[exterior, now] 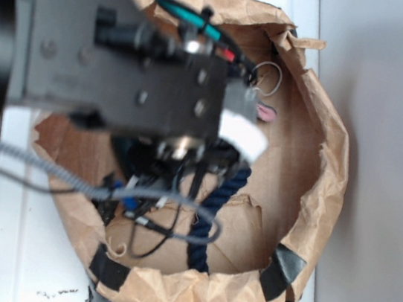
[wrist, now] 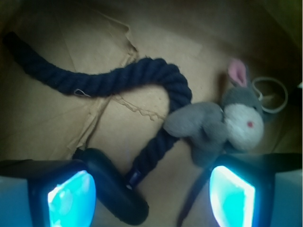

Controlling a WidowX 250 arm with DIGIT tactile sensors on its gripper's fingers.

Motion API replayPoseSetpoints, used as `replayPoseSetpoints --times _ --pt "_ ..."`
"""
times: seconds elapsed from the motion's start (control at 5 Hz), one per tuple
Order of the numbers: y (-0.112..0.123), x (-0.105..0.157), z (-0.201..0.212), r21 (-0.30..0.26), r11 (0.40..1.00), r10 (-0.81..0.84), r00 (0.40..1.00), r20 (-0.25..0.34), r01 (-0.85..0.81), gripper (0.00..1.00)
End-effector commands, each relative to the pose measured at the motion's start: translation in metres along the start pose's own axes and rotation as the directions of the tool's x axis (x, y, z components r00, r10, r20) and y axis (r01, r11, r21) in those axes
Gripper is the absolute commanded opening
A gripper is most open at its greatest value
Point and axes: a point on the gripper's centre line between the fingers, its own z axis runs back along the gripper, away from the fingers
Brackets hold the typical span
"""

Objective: Grab the plastic pickle.

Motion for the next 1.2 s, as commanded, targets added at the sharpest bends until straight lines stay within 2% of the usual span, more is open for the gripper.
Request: replayPoseSetpoints --times 0.0,0.2,0.4,1.0 --pt "-0.020 -0.024 0.001 0.067 0.990 -0.132 0.989 0.063 0.128 1.00" --pt "-0.016 -0.026 -0.007 0.031 0.988 -0.152 0.988 0.016 0.152 1.00" --pt "-0.011 -0.023 -0.007 -0.009 0.989 -0.150 0.989 -0.005 0.150 1.00" --pt "-0.011 -0.012 -0.021 -0.039 0.981 -0.191 0.981 -0.019 0.190 1.00"
